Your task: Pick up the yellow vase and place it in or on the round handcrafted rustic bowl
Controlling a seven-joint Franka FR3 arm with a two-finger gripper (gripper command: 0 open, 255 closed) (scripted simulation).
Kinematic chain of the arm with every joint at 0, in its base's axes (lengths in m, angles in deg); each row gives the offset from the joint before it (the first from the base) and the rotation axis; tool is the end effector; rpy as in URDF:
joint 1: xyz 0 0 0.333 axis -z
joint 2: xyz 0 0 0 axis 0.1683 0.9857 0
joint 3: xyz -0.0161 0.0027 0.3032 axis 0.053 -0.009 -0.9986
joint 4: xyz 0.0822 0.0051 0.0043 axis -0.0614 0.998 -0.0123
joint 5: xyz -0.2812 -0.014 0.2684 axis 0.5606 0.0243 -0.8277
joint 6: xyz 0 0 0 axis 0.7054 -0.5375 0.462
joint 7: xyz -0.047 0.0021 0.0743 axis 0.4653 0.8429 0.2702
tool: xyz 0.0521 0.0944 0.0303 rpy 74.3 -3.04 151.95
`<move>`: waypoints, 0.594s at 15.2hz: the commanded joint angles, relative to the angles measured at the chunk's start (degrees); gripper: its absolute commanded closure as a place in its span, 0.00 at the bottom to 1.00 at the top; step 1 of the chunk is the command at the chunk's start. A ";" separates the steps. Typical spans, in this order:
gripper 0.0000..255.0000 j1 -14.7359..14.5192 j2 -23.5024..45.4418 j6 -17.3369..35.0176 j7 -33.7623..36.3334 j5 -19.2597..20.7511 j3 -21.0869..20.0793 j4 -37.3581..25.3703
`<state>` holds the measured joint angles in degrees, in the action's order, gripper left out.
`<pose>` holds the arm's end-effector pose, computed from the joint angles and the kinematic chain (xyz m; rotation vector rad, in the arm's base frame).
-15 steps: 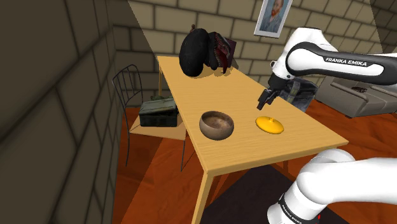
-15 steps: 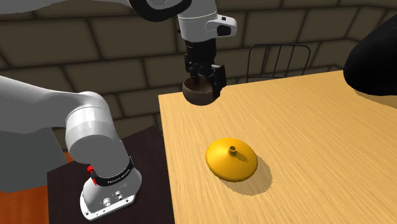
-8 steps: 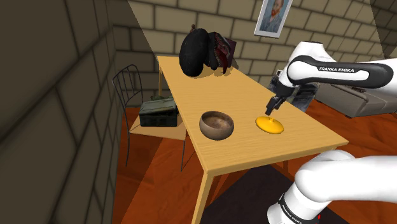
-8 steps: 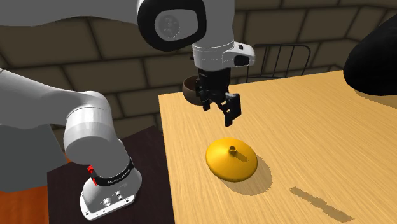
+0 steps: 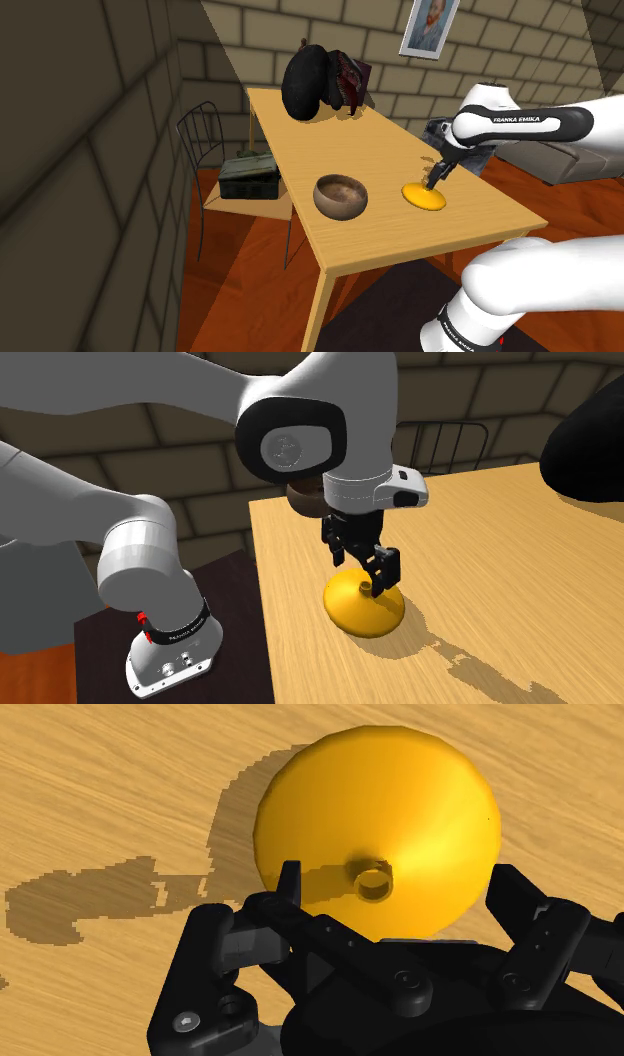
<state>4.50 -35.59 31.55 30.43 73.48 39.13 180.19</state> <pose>0.2741 -0.2534 0.4422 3.0615 0.0110 0.1140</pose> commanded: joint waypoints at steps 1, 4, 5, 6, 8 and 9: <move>0.00 0.15 0.59 1.75 -0.08 0.43 0.57 1.12; 0.00 0.16 1.87 4.50 -0.04 0.88 1.38 2.57; 0.00 0.15 2.14 5.04 -0.03 0.97 1.54 2.84; 0.00 0.16 2.13 5.04 -0.03 0.97 1.54 2.84; 0.00 0.15 2.14 5.04 -0.03 0.97 1.54 2.84; 0.00 0.15 2.14 5.04 -0.03 0.97 1.54 2.84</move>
<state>4.65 -33.47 36.52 30.39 74.43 40.66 182.98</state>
